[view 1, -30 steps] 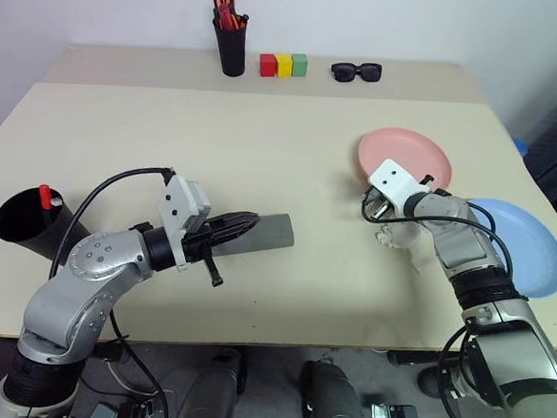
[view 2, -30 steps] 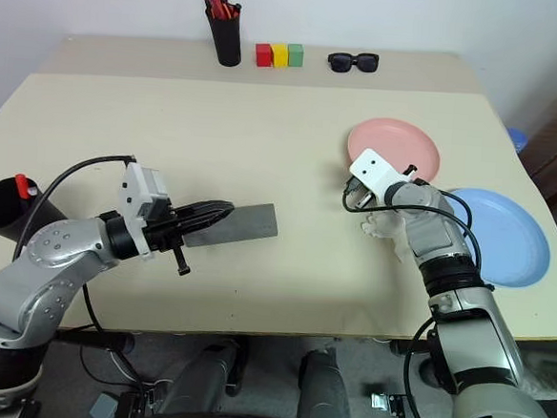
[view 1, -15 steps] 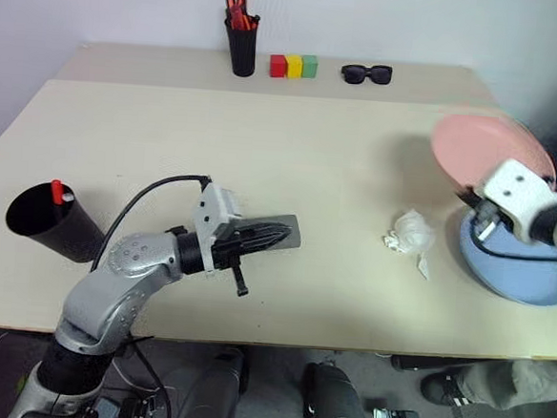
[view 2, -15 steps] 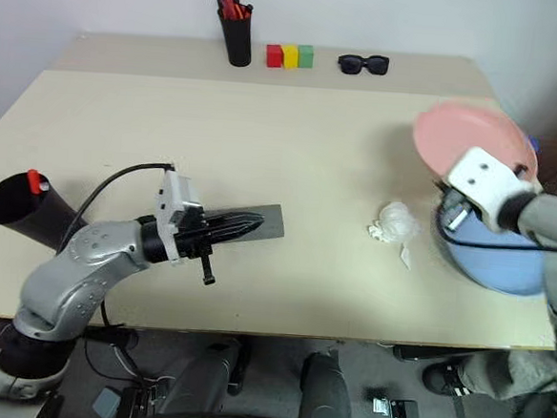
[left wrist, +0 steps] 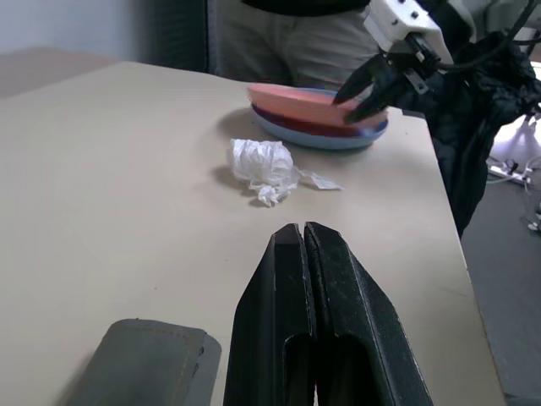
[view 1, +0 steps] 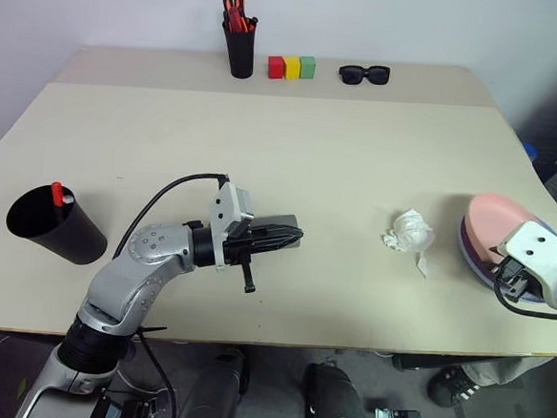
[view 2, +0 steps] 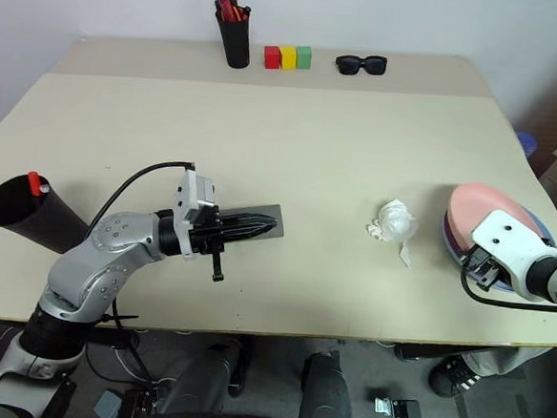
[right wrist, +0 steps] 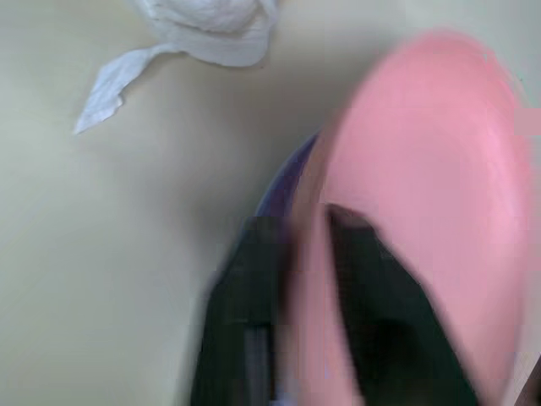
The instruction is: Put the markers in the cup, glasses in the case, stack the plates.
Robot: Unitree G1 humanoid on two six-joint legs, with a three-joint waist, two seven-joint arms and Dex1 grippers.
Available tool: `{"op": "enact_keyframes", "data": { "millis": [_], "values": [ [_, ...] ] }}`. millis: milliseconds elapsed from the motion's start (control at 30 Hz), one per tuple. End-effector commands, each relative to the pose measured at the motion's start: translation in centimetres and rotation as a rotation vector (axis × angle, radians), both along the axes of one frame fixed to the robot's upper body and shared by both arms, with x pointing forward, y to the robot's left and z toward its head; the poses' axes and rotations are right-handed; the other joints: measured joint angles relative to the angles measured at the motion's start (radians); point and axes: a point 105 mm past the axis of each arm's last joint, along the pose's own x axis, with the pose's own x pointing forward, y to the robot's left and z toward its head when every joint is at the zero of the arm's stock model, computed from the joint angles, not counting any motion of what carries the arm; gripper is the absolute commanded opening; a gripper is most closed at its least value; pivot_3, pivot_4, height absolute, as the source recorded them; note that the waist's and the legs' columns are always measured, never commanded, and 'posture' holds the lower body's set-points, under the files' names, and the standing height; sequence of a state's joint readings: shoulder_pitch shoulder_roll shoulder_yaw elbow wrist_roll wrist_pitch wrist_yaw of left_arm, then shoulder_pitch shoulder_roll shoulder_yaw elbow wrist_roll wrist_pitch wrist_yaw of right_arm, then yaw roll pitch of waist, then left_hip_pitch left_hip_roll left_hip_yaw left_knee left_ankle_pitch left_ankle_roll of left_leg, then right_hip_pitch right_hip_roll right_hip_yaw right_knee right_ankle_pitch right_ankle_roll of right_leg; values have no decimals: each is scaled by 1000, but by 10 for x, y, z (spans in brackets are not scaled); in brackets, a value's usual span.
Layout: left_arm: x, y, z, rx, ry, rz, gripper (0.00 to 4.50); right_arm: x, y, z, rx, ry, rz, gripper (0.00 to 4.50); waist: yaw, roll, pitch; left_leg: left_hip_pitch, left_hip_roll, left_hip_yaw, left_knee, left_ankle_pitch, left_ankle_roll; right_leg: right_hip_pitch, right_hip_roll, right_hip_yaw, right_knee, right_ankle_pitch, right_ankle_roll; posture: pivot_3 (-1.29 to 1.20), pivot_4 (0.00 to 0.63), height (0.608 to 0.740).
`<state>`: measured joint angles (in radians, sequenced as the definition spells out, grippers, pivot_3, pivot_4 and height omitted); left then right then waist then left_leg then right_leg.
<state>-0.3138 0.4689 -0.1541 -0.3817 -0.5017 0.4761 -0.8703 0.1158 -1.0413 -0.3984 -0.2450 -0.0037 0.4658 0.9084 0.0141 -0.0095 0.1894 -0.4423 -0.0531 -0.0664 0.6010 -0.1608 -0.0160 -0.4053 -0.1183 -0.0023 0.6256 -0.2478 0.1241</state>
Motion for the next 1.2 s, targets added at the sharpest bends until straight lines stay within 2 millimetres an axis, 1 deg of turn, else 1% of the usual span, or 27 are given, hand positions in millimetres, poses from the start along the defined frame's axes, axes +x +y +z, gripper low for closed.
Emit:
{"op": "enact_keyframes", "data": {
  "millis": [33,67,100,167,233,300,433,533,600,633,700,800,867,900,967,1000,1067,1100,1133,1200],
  "values": [
    [-5,3,8,-15,-39,1,0,8,4,19,-52,-73,49,3251,-1,0,0,0,0,0,0,0,0,0,0,0,0,0,0,0,150,740],
    [-5,4,8,-13,-38,5,0,10,9,21,-45,-83,75,3622,-2,0,0,0,0,0,0,0,1,0,0,0,0,0,0,0,150,740],
    [-6,4,7,-13,-38,9,0,12,15,24,-17,-95,102,3622,-5,0,0,0,0,0,0,0,1,0,0,0,0,0,0,0,150,740],
    [-7,5,8,-18,-39,21,0,18,36,29,106,-122,147,3622,-7,0,0,0,0,1,0,-1,1,0,0,0,0,0,0,0,150,740],
    [-8,5,10,-23,-40,31,0,25,52,26,172,-128,186,3622,-7,0,0,0,1,0,0,-1,1,0,1,0,0,0,0,0,150,740],
    [-9,5,10,-25,-40,36,0,33,64,19,230,-130,191,3622,-4,-1,0,0,1,0,1,-1,1,0,1,0,0,0,0,0,150,740],
    [-9,4,11,-31,-40,49,0,51,79,1,328,-119,153,3622,0,-1,0,0,0,0,2,-1,1,1,0,0,-1,0,0,0,150,740],
    [-10,4,10,-33,-40,59,0,60,82,-17,328,-90,109,3622,-1,-1,0,-1,0,0,3,-1,2,1,0,0,-1,0,0,0,150,740],
    [-10,5,10,-33,-40,68,0,62,80,-26,312,-73,83,3622,-1,0,0,-1,0,0,4,-2,2,1,0,0,-1,0,0,0,150,740],
    [-11,5,11,-35,-40,73,0,63,78,-29,307,-66,72,3388,-1,0,0,-1,0,0,4,-2,2,1,0,0,-1,0,0,0,150,740],
    [-13,6,11,-37,-38,80,0,64,76,-28,297,-69,63,2778,-2,0,0,-1,0,0,4,-2,2,1,0,0,-1,0,0,0,150,740],
    [-15,5,10,-38,-33,82,0,63,73,-20,269,-92,74,1248,-2,0,0,-1,0,0,4,-2,2,1,0,0,-1,0,0,0,150,740],
    [-15,4,10,-40,-30,81,0,61,72,-12,247,-109,87,303,-2,0,0,-1,0,0,4,-2,2,1,0,0,-1,0,0,0,150,740],
    [-14,3,10,-43,-29,81,0,58,71,-2,243,-129,99,22,-2,0,0,-1,0,1,4,-2,2,1,0,0,-1,0,0,0,150,740],
    [-12,2,11,-47,-29,81,0,55,70,11,234,-157,107,22,0,0,0,-1,0,1,4,-2,3,1,0,0,-1,0,0,0,150,740],
    [-10,2,12,-56,-31,89,0,54,64,19,220,-180,92,22,-1,0,0,-1,0,0,4,-2,3,1,0,0,-1,0,0,0,150,740],
    [-5,2,15,-92,-24,109,0,51,32,42,164,-242,-12,22,2,0,0,-1,0,1,5,-2,3,1,0,0,-1,0,0,0,150,740],
    [-4,3,16,-102,-20,113,0,48,16,50,133,-258,-63,22,3,0,0,-1,0,0,6,-2,3,2,0,0,-1,0,0,0,150,740],
    [-3,3,17,-107,-18,115,0,45,3,53,109,-262,-105,22,3,0,0,-2,-1,1,6,-2,4,2,0,0,-1,0,0,0,150,740],
    [-2,4,16,-107,-17,122,0,39,-17,52,72,-250,-171,22,1,0,0,-2,-1,1,6,-3,4,2,0,0,-2,0,0,0,150,740]
  ]
}}
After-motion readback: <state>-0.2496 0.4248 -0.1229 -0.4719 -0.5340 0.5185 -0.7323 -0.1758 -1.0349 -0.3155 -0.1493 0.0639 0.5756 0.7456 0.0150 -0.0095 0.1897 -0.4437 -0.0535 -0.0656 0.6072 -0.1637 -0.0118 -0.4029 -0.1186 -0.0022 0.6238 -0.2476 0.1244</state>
